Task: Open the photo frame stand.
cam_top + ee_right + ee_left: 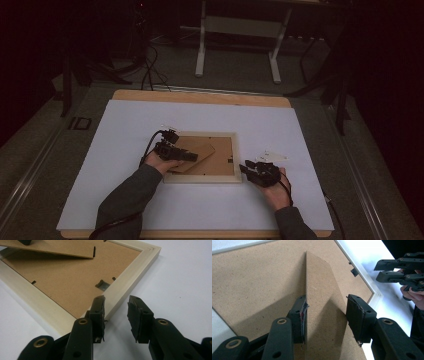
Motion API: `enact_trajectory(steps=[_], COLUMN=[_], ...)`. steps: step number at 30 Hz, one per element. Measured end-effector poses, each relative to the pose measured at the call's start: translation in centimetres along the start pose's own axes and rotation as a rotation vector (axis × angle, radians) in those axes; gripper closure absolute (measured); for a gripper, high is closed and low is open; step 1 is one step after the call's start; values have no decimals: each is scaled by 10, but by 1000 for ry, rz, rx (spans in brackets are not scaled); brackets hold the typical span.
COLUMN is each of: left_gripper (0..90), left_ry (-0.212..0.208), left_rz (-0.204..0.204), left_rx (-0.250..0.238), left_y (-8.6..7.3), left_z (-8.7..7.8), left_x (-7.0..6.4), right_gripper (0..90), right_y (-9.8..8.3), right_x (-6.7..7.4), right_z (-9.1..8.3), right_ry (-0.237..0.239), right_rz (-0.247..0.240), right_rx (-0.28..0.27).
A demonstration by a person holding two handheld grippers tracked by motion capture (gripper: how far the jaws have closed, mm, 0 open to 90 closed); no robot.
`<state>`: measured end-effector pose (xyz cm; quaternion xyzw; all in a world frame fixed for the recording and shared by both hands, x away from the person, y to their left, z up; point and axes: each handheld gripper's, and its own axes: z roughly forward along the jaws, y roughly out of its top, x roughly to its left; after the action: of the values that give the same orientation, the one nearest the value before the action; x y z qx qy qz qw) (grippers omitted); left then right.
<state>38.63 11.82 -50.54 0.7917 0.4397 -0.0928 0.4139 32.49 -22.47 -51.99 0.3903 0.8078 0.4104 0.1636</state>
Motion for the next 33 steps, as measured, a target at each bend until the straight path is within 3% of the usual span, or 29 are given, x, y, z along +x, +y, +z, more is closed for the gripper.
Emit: enact_trajectory(steps=[11, 13, 18, 23, 25, 33], left_gripper=[584, 585, 585, 585, 590, 595], left_ry=[4, 13, 16, 21, 22, 28], left_rz=[18, 29, 37, 45, 54, 97], left_rx=[-29, -25, -33, -37, -39, -51], left_y=[-1, -1, -2, -2, -1, 0], left_z=[-3, -4, -4, -5, -6, -9], left_x=[-4, -7, -9, -11, -13, -20], right_gripper=[621, 599, 573, 513, 478, 462], right_y=[1, 1, 2, 2, 2, 8], right_x=[-1, -3, -4, -7, -9, -12], right_z=[4, 8, 11, 16, 22, 23], right_ry=[14, 36, 58, 101, 127, 115], right_rz=[9, 47, 76, 142, 172, 183], right_rx=[7, 15, 12, 21, 45, 38])
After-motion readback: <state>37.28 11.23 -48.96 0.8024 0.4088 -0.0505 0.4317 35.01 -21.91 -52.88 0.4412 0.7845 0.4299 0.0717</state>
